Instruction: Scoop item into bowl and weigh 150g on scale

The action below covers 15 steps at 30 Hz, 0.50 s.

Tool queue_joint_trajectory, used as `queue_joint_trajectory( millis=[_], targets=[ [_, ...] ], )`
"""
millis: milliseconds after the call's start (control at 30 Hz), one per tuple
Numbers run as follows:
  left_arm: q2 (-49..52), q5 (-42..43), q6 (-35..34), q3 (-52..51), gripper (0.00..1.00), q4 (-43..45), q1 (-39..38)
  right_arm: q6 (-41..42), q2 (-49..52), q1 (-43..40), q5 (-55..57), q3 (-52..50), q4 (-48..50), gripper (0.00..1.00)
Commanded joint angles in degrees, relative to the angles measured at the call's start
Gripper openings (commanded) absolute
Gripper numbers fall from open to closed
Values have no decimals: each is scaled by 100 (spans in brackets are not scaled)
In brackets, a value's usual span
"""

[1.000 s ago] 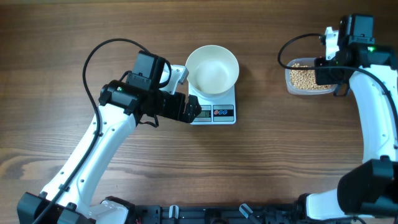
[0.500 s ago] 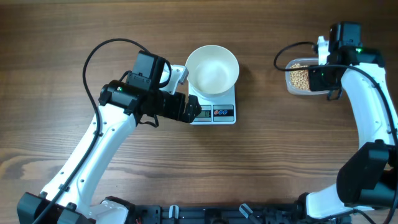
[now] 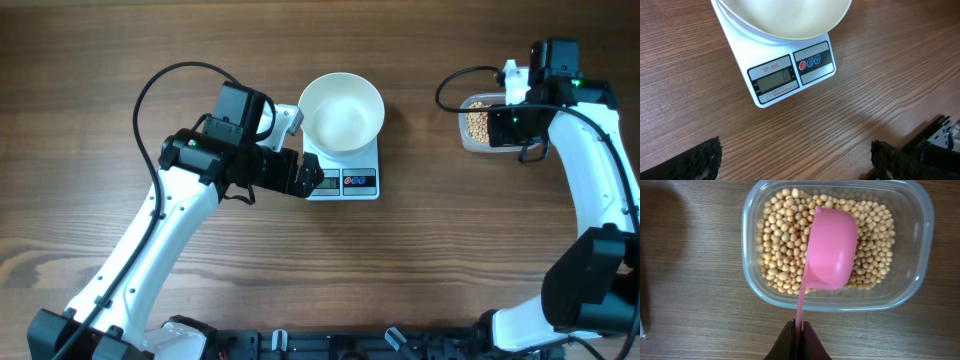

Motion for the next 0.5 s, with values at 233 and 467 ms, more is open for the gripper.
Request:
queue_joint_trajectory(
  millis=[233, 467],
  targets=[
    [33, 72, 107, 28, 100, 13, 2, 225, 57, -321, -1322, -525, 203, 4],
    [33, 70, 107, 28, 100, 15, 2, 229, 57, -560, -2245, -525, 221, 4]
  ],
)
